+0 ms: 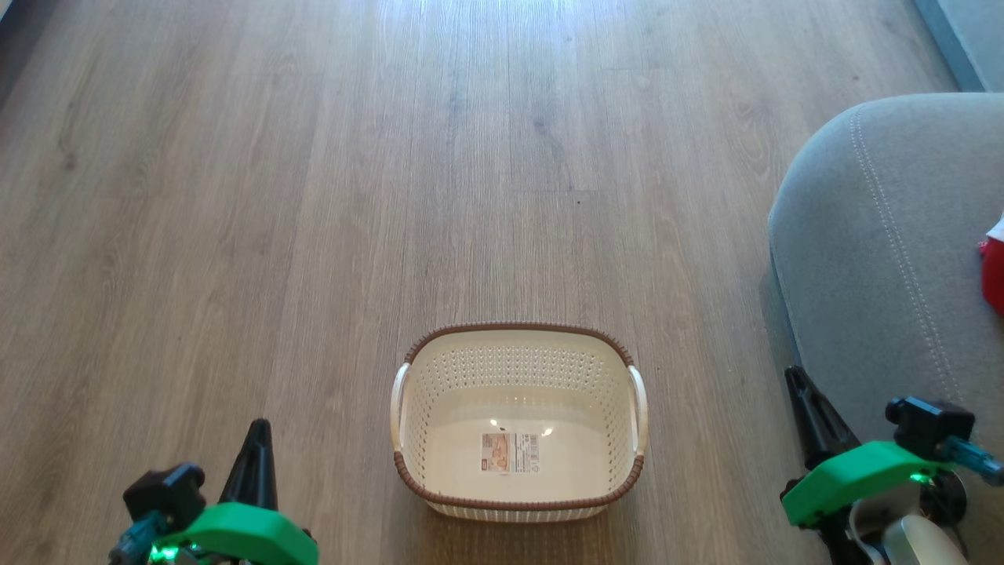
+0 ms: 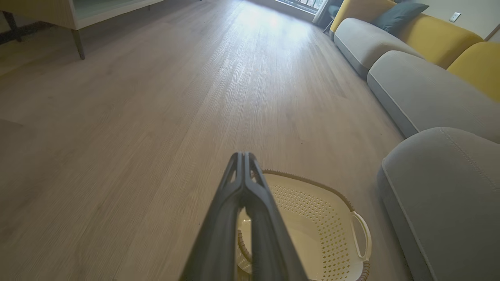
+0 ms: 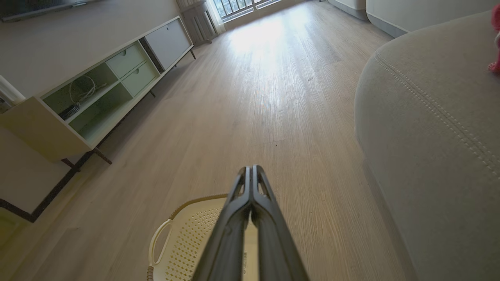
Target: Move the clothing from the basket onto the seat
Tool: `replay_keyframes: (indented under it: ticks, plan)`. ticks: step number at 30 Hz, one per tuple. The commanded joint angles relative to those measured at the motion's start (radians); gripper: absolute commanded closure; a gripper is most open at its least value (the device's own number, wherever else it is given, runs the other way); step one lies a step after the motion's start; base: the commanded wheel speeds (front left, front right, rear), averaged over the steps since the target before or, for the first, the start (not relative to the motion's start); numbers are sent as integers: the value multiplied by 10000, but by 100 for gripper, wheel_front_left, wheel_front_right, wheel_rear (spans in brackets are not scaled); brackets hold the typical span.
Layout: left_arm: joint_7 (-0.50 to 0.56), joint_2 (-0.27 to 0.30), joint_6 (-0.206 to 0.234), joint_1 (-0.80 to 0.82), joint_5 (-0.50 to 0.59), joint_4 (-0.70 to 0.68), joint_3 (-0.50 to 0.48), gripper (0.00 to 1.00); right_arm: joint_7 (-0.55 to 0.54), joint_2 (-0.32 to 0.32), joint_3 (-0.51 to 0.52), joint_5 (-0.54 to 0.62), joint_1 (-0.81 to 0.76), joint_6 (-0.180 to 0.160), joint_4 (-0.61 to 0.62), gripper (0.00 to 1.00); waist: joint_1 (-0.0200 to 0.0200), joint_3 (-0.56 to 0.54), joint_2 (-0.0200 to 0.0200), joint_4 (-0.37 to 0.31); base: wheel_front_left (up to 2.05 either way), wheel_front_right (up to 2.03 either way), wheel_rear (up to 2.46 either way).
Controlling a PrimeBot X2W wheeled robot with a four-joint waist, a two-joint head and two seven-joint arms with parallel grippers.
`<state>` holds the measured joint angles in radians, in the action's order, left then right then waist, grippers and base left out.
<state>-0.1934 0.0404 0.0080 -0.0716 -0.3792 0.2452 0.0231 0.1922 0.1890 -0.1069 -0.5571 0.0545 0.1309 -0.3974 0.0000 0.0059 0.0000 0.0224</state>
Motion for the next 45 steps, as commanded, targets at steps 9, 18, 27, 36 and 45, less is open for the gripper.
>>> replay_keyframes:
  ticks: [9, 18, 27, 36, 45]
  plan:
    - [275, 46, -173, 599, -1187, -276, -280, 100, -273, -99, 274, -1032, 438, 1, 459, 100, 0, -2, 0, -19, 0, 0, 0]
    - [540, 51, -288, 712, -2241, -250, -384, 100, -537, -221, 458, -1931, 447, 1, 560, 100, 0, -5, 0, -38, 0, 0, 0]
    - [805, 56, -403, 826, -3295, -224, -487, 100, -802, -343, 642, -2830, 456, 1, 662, 100, 0, -7, 0, -58, 0, 0, 0]
    - [1071, 61, -519, 940, -4353, -197, -591, 100, -1068, -466, 828, -3732, 466, 0, 763, 100, 0, -10, 0, -77, 0, 0, 0]
    - [1307, 65, -621, 1041, -5293, -173, -683, 100, -1304, -575, 992, -4534, 474, 0, 853, 100, 0, -12, 0, -95, 0, 0, 0]
